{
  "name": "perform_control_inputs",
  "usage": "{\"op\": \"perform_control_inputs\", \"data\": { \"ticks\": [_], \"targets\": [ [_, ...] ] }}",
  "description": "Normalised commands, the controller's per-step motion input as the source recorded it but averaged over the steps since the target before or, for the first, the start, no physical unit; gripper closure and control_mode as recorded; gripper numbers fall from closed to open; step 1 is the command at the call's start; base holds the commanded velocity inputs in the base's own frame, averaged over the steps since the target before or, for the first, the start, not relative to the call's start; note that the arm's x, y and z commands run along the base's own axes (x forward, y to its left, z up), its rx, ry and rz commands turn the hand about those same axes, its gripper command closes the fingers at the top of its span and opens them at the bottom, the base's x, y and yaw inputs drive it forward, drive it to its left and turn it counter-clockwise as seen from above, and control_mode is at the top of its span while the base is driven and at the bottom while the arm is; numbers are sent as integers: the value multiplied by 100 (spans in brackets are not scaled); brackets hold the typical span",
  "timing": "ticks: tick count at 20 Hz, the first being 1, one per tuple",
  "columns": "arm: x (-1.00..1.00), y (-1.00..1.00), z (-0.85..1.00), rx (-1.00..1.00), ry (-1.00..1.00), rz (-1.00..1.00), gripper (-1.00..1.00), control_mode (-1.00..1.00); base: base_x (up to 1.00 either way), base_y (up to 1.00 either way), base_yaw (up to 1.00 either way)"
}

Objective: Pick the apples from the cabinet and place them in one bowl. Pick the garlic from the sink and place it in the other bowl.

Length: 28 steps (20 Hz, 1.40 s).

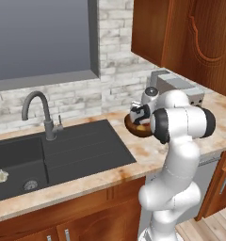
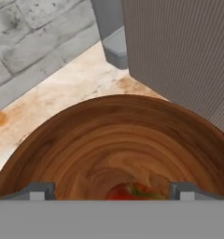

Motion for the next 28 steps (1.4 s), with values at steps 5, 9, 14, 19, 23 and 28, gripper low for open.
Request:
{"op": "perform_control_inputs", "data": {
  "ticks": [5,9,14,19,23,28],
  "targets": [
    [-12,0,29,-3,2,-4,-100,-100,0,0,0],
    [-29,19,74,-2,3,0,-100,-100,0,0,0],
    [-28,24,77,0,8,0,-100,-100,0,0,0],
    [-43,15,68,0,17,0,-100,-100,0,0,0],
    [-62,11,61,0,18,2,-100,-100,0,0,0],
    [-67,20,45,0,14,8,-100,-100,0,0,0]
  ]
}}
